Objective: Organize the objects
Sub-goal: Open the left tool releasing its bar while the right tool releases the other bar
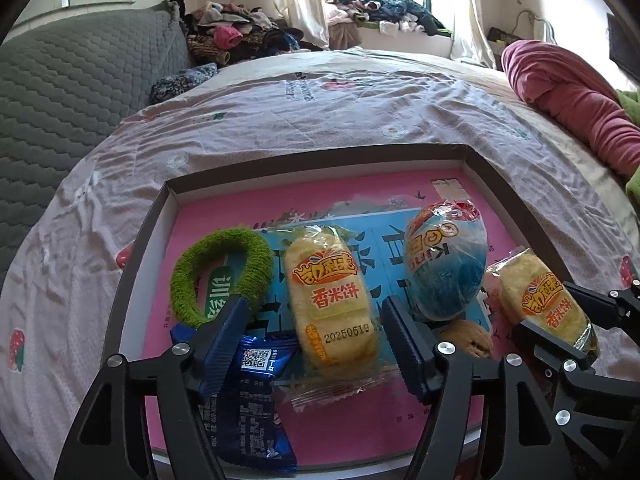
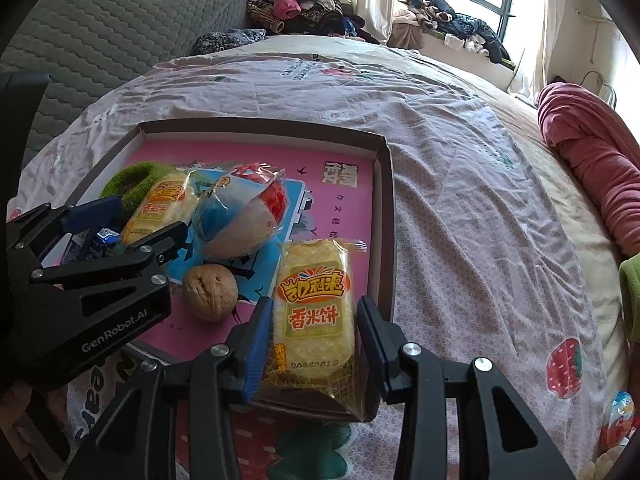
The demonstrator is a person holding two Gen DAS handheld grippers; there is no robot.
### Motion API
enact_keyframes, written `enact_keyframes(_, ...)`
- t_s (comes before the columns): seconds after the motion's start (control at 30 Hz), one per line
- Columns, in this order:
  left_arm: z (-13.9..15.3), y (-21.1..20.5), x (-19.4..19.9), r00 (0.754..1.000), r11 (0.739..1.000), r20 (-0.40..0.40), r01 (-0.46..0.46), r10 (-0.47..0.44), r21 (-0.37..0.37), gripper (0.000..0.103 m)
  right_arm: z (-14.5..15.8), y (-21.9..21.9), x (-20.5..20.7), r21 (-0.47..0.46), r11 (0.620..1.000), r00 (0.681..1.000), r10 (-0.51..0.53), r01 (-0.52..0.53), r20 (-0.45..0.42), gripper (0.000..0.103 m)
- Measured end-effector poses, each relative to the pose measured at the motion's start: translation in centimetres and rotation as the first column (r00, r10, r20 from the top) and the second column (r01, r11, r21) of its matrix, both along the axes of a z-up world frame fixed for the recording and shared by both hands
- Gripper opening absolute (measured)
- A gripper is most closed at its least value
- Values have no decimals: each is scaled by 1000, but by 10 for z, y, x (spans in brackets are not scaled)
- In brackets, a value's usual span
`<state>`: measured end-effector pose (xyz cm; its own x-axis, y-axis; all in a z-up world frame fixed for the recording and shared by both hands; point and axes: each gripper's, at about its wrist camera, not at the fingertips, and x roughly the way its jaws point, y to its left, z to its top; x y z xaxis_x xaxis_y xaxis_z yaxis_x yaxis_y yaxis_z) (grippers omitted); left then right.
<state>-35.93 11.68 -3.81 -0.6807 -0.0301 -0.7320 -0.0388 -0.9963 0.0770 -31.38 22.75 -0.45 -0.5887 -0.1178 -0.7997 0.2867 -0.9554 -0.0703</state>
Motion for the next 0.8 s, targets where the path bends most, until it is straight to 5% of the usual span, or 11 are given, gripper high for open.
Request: enact_keyframes(0.8,18,-7,9,999,1000,-37,-17,17,1,83,10,-2,5,14,1000,999,13,-12,-32,61)
